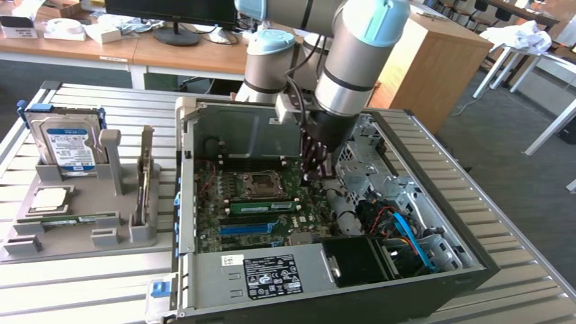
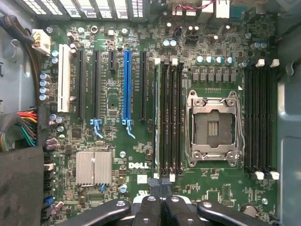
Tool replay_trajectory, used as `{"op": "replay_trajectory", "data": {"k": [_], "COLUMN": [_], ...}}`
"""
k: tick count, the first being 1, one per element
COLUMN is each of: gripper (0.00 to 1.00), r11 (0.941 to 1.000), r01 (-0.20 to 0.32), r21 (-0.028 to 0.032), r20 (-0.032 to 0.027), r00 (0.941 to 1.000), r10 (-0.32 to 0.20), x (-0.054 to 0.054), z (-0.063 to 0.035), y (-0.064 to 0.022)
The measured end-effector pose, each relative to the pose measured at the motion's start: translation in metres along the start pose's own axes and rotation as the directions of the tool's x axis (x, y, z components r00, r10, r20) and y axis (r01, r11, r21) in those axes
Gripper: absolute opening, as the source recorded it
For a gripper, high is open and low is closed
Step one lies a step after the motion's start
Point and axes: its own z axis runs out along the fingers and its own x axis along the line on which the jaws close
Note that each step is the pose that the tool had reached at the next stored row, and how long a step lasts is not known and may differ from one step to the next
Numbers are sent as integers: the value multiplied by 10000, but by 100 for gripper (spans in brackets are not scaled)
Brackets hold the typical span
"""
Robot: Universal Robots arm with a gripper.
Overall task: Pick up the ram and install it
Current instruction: 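Press down the ram until it locks into place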
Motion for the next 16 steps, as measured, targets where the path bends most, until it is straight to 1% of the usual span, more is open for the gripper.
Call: {"op": "replay_trajectory", "data": {"k": [16], "gripper": [10], "r11": [10000], "r01": [0], "r21": [0], "r20": [0], "r00": [10000], "r10": [0], "x": [3], "z": [100], "y": [-3]}}
